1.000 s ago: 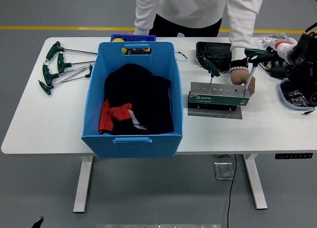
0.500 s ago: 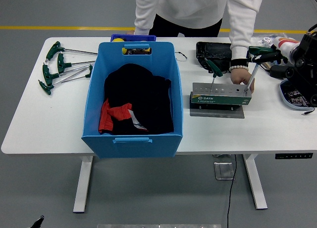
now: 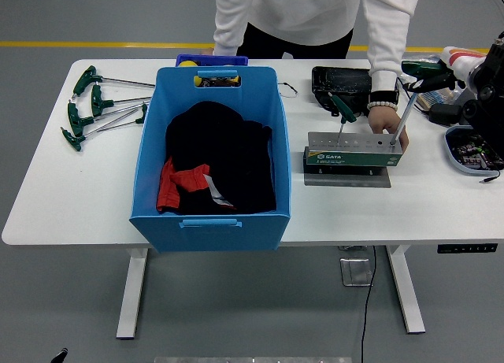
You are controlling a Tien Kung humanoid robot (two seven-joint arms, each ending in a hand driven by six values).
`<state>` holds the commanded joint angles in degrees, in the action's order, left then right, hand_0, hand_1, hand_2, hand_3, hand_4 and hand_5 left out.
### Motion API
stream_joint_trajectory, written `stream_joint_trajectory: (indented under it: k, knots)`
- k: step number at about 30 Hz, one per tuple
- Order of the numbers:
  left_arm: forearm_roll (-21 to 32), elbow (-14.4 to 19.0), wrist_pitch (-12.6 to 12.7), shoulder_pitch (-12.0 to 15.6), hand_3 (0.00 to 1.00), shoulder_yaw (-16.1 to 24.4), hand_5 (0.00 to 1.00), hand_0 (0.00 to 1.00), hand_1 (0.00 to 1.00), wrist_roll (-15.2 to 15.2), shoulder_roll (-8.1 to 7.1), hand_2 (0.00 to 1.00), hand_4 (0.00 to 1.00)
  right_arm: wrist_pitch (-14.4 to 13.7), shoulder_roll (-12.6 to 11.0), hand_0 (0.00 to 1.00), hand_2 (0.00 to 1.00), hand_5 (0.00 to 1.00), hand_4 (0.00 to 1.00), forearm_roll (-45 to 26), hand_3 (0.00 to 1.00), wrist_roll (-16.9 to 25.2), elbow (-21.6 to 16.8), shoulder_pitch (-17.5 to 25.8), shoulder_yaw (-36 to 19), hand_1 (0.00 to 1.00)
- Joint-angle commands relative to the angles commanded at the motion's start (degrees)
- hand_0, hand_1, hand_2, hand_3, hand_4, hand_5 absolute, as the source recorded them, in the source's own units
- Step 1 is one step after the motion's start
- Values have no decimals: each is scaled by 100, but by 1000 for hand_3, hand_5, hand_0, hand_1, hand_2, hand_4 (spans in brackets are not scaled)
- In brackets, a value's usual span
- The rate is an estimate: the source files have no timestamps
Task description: Lift tool from toolbox,place it in box,lift tool from toolbox,place it in box
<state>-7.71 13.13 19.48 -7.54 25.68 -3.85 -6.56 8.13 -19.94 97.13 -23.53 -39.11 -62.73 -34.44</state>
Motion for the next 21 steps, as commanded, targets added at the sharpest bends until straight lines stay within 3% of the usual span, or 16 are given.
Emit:
stream_joint_trajectory:
  k: [21]
  knots:
    - [-74,-29,-8,96,703,89,630,692,639,39,1,692,741,140,-524,2,4,664,801,258,45,-9,-1037,-54,-595,2]
